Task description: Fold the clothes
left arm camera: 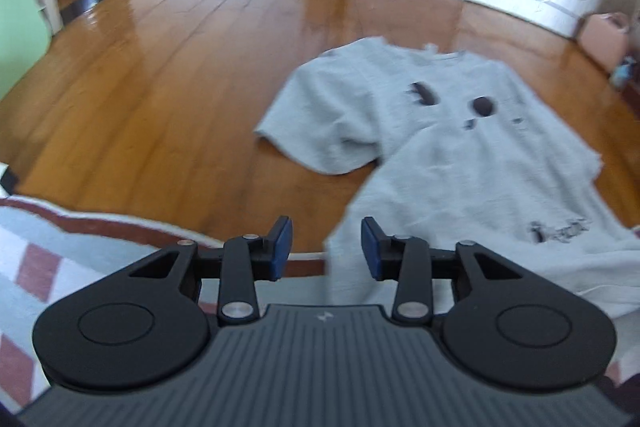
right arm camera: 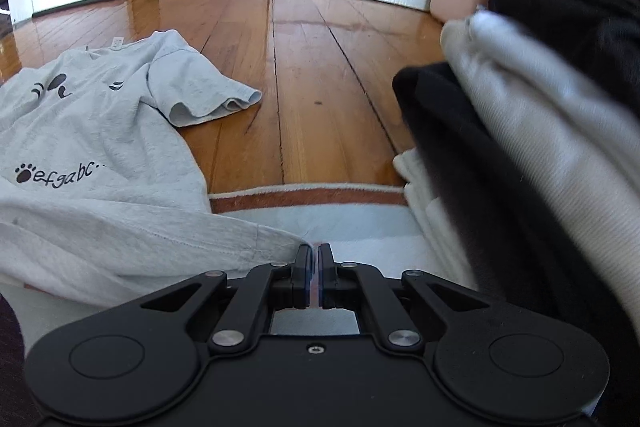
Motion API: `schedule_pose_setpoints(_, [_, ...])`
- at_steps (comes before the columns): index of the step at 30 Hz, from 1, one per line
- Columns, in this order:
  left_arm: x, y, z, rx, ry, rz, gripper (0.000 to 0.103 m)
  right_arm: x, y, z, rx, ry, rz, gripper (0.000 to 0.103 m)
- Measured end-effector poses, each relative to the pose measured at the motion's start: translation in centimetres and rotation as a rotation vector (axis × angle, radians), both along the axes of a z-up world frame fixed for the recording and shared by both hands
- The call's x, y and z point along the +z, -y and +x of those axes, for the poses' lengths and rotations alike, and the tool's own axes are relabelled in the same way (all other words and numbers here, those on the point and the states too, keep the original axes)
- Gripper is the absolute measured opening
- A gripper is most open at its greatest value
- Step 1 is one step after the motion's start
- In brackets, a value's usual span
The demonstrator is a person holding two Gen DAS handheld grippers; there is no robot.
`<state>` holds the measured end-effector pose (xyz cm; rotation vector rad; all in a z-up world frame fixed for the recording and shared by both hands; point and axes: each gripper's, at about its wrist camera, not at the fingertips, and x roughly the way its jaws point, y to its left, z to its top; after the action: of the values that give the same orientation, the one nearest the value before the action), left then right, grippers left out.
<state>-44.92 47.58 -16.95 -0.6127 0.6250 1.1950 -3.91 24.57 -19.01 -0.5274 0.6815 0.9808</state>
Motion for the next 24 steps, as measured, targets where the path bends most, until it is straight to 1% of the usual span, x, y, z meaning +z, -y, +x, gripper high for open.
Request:
schedule_pose_setpoints(3, [-0.5, 0.4, 1.8, -0.076, 0.045, -0.029, 0.042, -0.2, 0.5, 0.0, 0.0, -0.016, 0.004, 0.002])
schedule_pose_setpoints(5, [-1.0, 0.4, 3.2, -0.115, 0.05, -0.057, 0.046, -0.4, 0.8, 0.1, 0.005, -0.024, 0.006, 0.002])
schedule_pose_setpoints(7, [-1.7, 0.1, 4.4, -0.132, 0.034, -0.082, 0.05, -0.5, 1.0, 0.2, 0.009, -0.031, 0.005, 0.002])
schedule_pose_setpoints(8, [-2.1, -0.2, 4.8, -0.133, 0.025, -0.097, 0.053, -0.6, 1.0, 0.2, 0.011, -0.033, 0.004, 0.002])
schedule_pose_setpoints(9, [-2.7, -0.7, 5.1, -0.127, 0.014, -0.121, 0.058, -0.7, 1.0, 0.2, 0.012, -0.035, 0.002, 0.002])
schedule_pose_setpoints(11, [-4.8, -1.8, 5.7, -0.08, -0.043, -0.197, 0.061, -1.0, 1.0, 0.2, 0.014, -0.04, -0.003, 0.002])
schedule_pose_setpoints(12, [-5.8, -2.1, 5.9, -0.057, -0.077, -0.226, 0.055, -1.2, 0.9, 0.1, 0.015, -0.045, -0.006, 0.003])
schedule_pose_setpoints(13, [-6.6, -1.8, 5.9, -0.052, -0.107, -0.222, 0.048, -1.4, 0.8, 0.2, 0.016, -0.053, -0.009, 0.003])
schedule_pose_setpoints(14, [-7.0, -1.4, 5.9, -0.055, -0.135, -0.211, 0.024, -1.6, 0.7, 0.1, 0.018, -0.062, -0.012, 0.003])
schedule_pose_setpoints(15, [-6.7, -0.9, 6.1, -0.08, -0.159, -0.185, 0.005, -1.9, 0.6, 0.1, 0.023, -0.07, -0.016, 0.003])
schedule_pose_setpoints(16, [-6.3, -0.5, 6.2, -0.1, -0.189, -0.155, 0.005, -2.1, 0.2, -0.2, 0.04, -0.059, -0.028, 0.002])
schedule_pose_setpoints(17, [-5.5, -0.1, 6.3, -0.104, -0.231, -0.109, 0.005, -1.9, -0.5, -0.8, 0.097, 0.001, -0.056, 0.001])
schedule_pose_setpoints(19, [-2.6, 0.0, 6.0, -0.098, -0.291, 0.028, 0.005, -1.2, -1.9, -2.0, 0.203, 0.114, -0.099, 0.0])
schedule_pose_setpoints(20, [-0.6, -0.3, 5.5, -0.069, -0.304, 0.086, 0.005, 0.9, -2.9, -1.9, 0.231, 0.142, -0.062, 0.0])
schedule_pose_setpoints(21, [1.7, -0.4, 4.7, -0.038, -0.296, 0.144, 0.005, 2.9, -3.9, -1.9, 0.258, 0.171, -0.026, 0.0])
schedule_pose_setpoints(22, [4.9, 0.0, 3.4, -0.001, -0.235, 0.201, 0.005, 5.2, -4.6, -1.8, 0.276, 0.192, 0.027, 0.0])
schedule_pose_setpoints(24, [11.3, 1.3, 0.7, 0.058, -0.119, 0.31, 0.005, 12.5, -4.1, -1.3, 0.237, 0.169, 0.26, 0.0])
